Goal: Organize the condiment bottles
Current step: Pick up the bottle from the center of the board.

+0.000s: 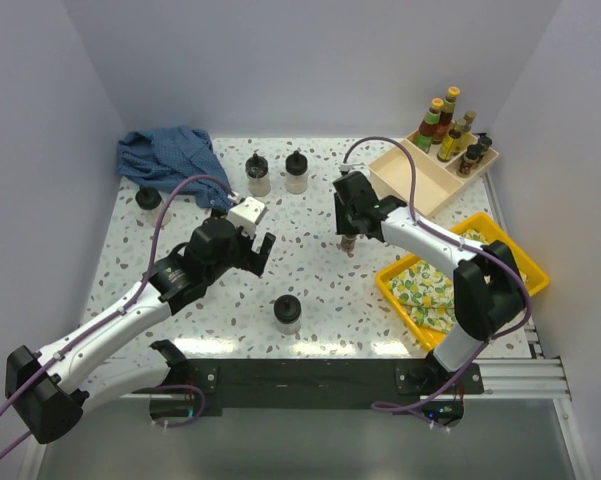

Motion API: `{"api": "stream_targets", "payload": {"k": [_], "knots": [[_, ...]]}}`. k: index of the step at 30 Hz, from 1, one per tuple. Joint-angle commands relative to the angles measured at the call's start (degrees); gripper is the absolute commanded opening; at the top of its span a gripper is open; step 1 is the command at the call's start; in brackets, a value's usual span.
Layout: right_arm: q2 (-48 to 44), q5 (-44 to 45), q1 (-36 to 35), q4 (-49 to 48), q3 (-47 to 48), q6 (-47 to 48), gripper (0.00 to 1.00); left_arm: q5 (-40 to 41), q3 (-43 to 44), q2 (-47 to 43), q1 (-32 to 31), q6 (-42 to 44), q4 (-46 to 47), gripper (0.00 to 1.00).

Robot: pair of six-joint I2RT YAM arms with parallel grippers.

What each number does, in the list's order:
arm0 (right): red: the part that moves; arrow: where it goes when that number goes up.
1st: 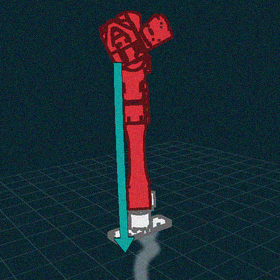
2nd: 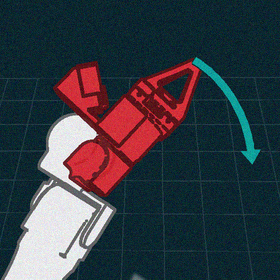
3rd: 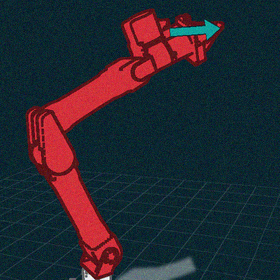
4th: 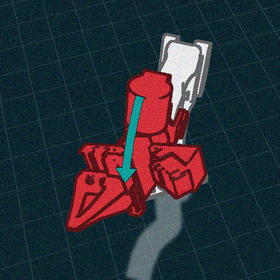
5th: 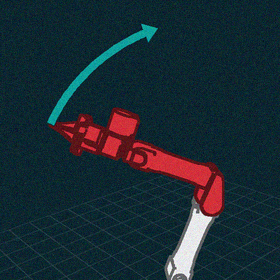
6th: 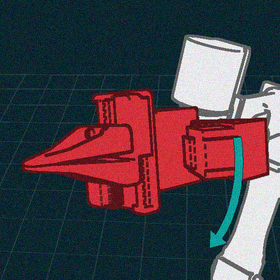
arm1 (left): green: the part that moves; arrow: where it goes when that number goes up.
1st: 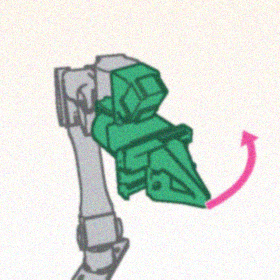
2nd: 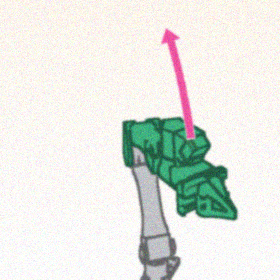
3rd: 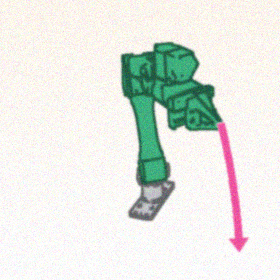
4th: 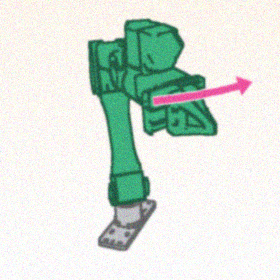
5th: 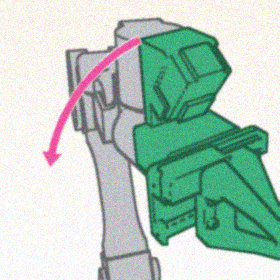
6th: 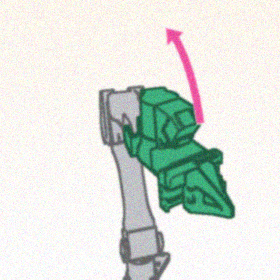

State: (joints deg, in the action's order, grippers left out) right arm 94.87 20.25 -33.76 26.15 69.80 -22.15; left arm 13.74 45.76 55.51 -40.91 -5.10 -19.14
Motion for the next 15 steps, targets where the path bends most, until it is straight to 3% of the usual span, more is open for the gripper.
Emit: {"api": "stream_targets", "payload": {"k": [1, 5, 10, 15], "knots": [[-3.6, 1.4, -0.3, -0.9, 0.6, -0.8, 0.14, 0.9, 1.3, 0.0, -0.1, 0.7, 0.8, 1.0], [-4.3, 2.7, -0.2, 3.6, 6.3, -1.0, 0.01, 1.0, 1.5, 0.3, -0.1, 0.7, 0.7, 1.0], [-1.4, 7.7, 1.3, 12.2, 19.5, -0.2, 0.0, 1.1, 1.4, 0.2, -0.1, 0.7, 0.6, 1.0], [4.5, 11.7, 8.0, 18.6, 30.2, -3.8, 0.0, 1.2, 1.5, 0.2, -0.1, 0.7, 0.5, 1.0]]}}
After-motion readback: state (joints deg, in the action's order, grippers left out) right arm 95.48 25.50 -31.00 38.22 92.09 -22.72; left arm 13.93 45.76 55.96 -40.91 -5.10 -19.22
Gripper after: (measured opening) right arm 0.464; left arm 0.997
